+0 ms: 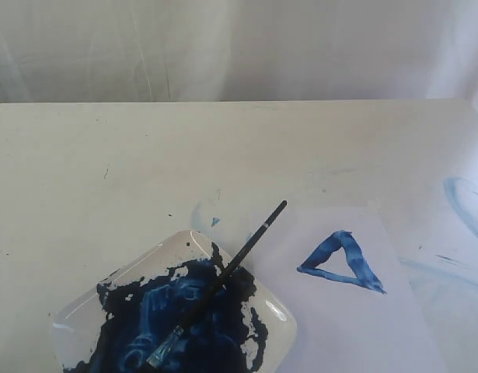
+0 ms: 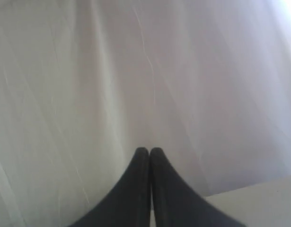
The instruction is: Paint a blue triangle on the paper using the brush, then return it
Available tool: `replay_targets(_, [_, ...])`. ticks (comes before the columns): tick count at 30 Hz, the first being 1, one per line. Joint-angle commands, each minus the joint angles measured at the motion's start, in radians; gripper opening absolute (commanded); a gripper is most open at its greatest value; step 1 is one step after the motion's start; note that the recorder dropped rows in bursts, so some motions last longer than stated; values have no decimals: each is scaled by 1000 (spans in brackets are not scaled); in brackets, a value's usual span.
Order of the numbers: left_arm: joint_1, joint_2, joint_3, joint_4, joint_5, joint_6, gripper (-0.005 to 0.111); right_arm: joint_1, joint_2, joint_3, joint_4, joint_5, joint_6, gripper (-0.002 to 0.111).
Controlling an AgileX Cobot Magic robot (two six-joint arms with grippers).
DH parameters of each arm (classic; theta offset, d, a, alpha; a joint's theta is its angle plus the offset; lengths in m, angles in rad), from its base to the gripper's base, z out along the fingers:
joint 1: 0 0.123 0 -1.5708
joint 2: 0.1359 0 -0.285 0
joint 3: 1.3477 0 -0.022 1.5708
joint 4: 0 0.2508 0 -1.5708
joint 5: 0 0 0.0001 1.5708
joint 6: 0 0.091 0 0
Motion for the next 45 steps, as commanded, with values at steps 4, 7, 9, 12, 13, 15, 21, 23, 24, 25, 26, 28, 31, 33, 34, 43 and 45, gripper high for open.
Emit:
replay_targets(4, [-4,-4,4,-9,4,2,0,-2,-5,7,-187,140,5,0])
replay_targets(7, [-4,-4,4,-9,4,2,0,-2,-5,7,-232,204,5,0])
replay_targets(9, [-4,-4,4,-9,4,2,0,-2,-5,7,-263,257,5,0])
replay_targets(12, [-4,-4,4,-9,4,2,0,-2,-5,7,-268,372,5,0])
replay_targets(13, [-4,-4,4,-9,4,2,0,-2,-5,7,-268,417,5,0])
replay_targets(15, [-4,-4,4,-9,4,2,0,-2,-5,7,-268,492,5,0])
replay_targets(21, [-4,-4,4,-9,4,2,0,-2,-5,7,-266,618,5,0])
replay_targets(23, [-4,-4,4,-9,4,2,0,-2,-5,7,-262,623,5,0])
replay_targets(24, [-4,-4,4,-9,4,2,0,-2,-5,7,-262,623,5,0])
replay_targets(25, [-4,-4,4,-9,4,2,0,-2,-5,7,-262,623,5,0])
replay_targets(26, [-4,-4,4,-9,4,2,0,-2,-5,7,-262,623,5,0])
replay_targets(28, [-4,-4,4,-9,4,2,0,-2,-5,7,-262,623,5,0])
replay_targets(31, [-4,-4,4,-9,4,2,0,-5,-5,7,-262,623,5,0])
replay_targets(33, [-4,-4,4,-9,4,2,0,-44,-5,7,-262,623,5,0])
replay_targets(34, [-4,-4,4,-9,4,2,0,-72,-5,7,-262,623,5,0])
replay_targets(43, [-4,-4,4,-9,4,2,0,-182,-5,7,-260,623,5,0])
replay_targets(45, [-4,-4,4,-9,4,2,0,-194,-5,7,-260,623,5,0])
